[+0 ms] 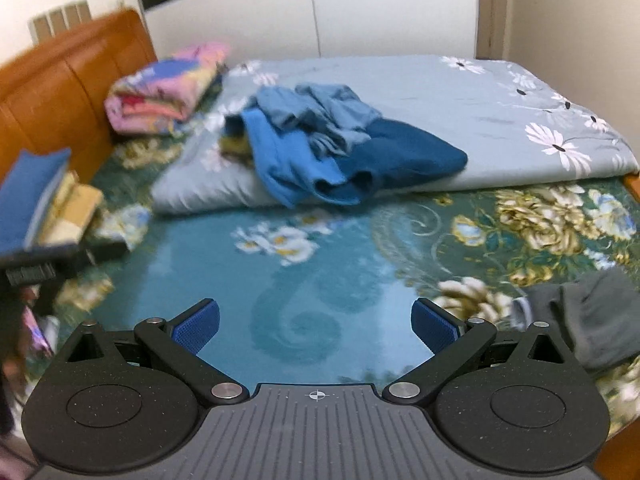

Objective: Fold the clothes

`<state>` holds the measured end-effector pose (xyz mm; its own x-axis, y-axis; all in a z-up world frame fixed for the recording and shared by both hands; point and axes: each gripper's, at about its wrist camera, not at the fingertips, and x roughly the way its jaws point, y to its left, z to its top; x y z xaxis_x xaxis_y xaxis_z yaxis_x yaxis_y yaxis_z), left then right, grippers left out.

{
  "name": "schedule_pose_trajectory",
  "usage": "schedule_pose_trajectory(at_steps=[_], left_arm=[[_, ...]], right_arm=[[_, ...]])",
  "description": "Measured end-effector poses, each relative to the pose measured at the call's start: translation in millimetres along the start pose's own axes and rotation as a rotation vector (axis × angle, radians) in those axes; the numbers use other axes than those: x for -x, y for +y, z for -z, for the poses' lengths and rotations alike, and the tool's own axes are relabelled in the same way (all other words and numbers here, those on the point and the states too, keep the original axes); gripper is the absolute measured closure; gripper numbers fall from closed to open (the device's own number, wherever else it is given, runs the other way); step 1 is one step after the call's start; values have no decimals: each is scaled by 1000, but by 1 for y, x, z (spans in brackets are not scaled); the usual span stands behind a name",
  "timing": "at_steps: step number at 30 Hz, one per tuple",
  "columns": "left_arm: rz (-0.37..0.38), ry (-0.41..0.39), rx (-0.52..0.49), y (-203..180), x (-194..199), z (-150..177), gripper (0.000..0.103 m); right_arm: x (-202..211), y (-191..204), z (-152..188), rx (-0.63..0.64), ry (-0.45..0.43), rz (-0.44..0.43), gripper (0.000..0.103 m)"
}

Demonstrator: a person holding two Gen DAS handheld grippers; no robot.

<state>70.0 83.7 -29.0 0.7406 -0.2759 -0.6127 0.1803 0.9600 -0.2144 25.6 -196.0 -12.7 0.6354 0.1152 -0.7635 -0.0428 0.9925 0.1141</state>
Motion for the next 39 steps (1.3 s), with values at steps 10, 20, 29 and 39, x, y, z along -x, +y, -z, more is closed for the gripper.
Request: schedule_pose_trajectory(at_steps=[10,20,29,39], left_arm=[[-243,-25,90,-31,-46,-47,2],[-337,18,158,-51,-107,-60,2],[-395,75,182,-23,-151,-78,2],[-514,151,250,21,-163,-71,2]], right_arm=[[-94,-66,-102,44,-159,-101,1],[-219,-82,-165,6,-58,-243,12],[-315,-44,-244,-69,-22,-352,57],[-450,11,-285,-225,82,-414,55]])
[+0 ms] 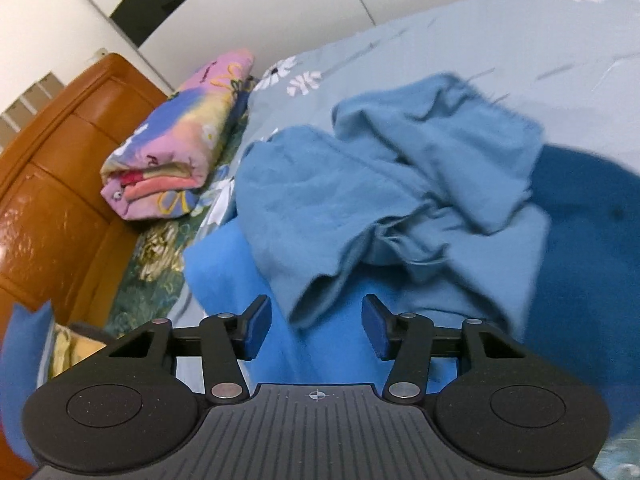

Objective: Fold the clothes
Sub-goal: 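Grasp the light-blue shirt in the pile with the right gripper and lift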

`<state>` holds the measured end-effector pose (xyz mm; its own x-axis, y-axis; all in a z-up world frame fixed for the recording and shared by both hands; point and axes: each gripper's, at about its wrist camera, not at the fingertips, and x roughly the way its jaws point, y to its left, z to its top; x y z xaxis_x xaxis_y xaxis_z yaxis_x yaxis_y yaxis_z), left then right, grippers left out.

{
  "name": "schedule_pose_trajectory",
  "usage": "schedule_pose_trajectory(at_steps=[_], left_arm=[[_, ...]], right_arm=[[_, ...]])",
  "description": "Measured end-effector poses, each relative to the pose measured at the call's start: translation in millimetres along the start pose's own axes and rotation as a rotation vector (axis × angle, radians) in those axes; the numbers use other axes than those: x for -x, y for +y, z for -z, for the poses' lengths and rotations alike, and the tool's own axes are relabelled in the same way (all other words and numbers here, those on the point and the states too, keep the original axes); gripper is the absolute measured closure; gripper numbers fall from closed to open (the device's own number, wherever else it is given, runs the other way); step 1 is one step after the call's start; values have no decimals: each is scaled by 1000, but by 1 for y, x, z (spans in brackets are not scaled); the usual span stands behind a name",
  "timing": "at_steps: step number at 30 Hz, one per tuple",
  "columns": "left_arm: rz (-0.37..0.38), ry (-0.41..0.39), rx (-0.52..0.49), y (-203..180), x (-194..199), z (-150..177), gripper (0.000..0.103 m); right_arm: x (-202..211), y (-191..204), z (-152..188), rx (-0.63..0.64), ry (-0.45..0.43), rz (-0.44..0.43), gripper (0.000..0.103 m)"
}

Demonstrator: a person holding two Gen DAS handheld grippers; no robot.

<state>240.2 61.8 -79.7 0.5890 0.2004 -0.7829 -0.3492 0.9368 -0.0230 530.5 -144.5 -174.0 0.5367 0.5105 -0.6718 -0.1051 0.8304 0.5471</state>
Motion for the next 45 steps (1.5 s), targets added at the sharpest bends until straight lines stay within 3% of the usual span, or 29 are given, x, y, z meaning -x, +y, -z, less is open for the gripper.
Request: schedule_pose_trajectory(at_steps=[8,10,12,15,17,21,26,30,32,36,42,45], left_arm=[[-22,43,17,8,-12,2,2],[-18,48,15,8,-13,2,2],[-15,45,14,9,-11,1,2],[-14,34,11,11,-6,-2,2],[-22,23,17,15,-2,-3,2],[-30,2,50,24,11,-6,2],[-29,-54,52,28,41,-9,2],[-55,-97,60,37,69,-3,2],[-69,-116,65,43,82,2,2],[-102,-107,80,57,102,21,2],[-128,-66,73,67,118,46,2],[-123,-54,63,66,120,52,2]], right_arm=[[-40,6,-13,-84,-26,-56,59],[-47,6,-22,-121,-28,-67,73],[-49,3,-32,-174,-35,-90,95],[-40,-5,-44,-288,-63,-189,97],[-24,-6,-51,-336,-99,-291,97],[23,15,-68,-303,-171,-499,98],[99,64,-76,-114,-212,-720,100],[157,83,-41,25,-160,-807,100],[182,81,-14,63,-100,-817,100],[217,51,53,65,53,-744,100],[264,-16,157,-90,278,-591,100],[278,-37,202,-88,403,-469,100]])
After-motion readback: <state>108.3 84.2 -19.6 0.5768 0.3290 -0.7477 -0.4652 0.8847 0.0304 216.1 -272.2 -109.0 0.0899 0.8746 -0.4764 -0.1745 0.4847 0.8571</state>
